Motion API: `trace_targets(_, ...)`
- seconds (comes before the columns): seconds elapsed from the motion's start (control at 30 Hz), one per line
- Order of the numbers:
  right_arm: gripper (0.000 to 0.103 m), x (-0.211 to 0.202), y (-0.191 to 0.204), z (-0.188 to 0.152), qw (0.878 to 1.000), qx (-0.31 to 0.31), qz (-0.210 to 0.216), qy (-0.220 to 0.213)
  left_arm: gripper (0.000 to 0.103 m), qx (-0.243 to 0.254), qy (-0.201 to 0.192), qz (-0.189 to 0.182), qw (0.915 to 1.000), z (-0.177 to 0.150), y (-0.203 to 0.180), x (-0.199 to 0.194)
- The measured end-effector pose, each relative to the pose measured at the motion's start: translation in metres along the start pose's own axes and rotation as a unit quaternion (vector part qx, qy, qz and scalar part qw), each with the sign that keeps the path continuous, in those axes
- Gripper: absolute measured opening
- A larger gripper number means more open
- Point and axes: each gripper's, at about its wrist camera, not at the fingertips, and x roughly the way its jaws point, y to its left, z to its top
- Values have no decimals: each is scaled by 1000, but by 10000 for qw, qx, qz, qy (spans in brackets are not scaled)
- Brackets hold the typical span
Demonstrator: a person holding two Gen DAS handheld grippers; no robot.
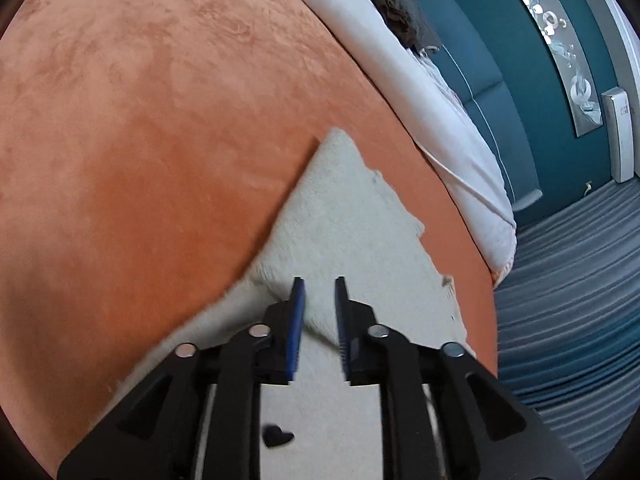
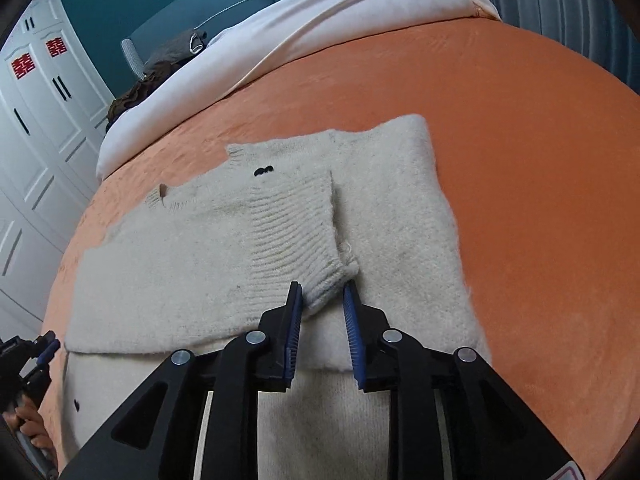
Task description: Fold small clothes
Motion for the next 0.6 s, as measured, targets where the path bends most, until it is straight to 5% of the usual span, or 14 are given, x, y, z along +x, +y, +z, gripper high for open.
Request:
trace_targets(0.07, 24, 0, -5, -1, 9997, 195, 135, -11, 30, -142, 342, -129, 9992, -10, 1, 14)
trace_targets(0.13, 37, -2, -7, 4, 9987, 436, 275, 34, 30, -302, 521, -113, 9981, -13, 4, 30)
trace_targets(0.2, 47, 1, -4, 12, 9973, 625, 385, 49, 29, -479, 480, -206, 9975, -8, 5, 41)
trace_targets(0.27, 47, 9, 5, 22, 9979, 553, 312, 112, 21, -579, 332, -235, 9975, 3, 5, 45)
trace_targets(0.3, 33, 15, 14, 28, 9987, 408, 233, 189, 12, -616, 225, -245, 9975, 10, 4, 45)
trace_targets(0.33, 9, 18, 24, 34, 9991, 268, 206, 253, 7, -586, 80, -208, 9980, 18, 2, 43)
trace_targets(0.4, 10, 3, 49, 49, 9976, 121, 673, 60, 7, -456, -254, -193, 9984, 33, -4, 32)
trace_targets(0.5, 9, -51, 85, 61, 9830, -229, 1627, -814, 7, -55, -592, 28, 9982, 42, -10, 19)
trace_targets(0.57, 9, -50, 85, 54, 9859, -410, 1290, -981, 7, 15, -465, 250, 9986, 39, -1, 27)
trace_targets(0.6, 9, -25, 75, 49, 9931, -403, 904, -623, 7, -26, -372, 297, 9989, 35, 8, 31)
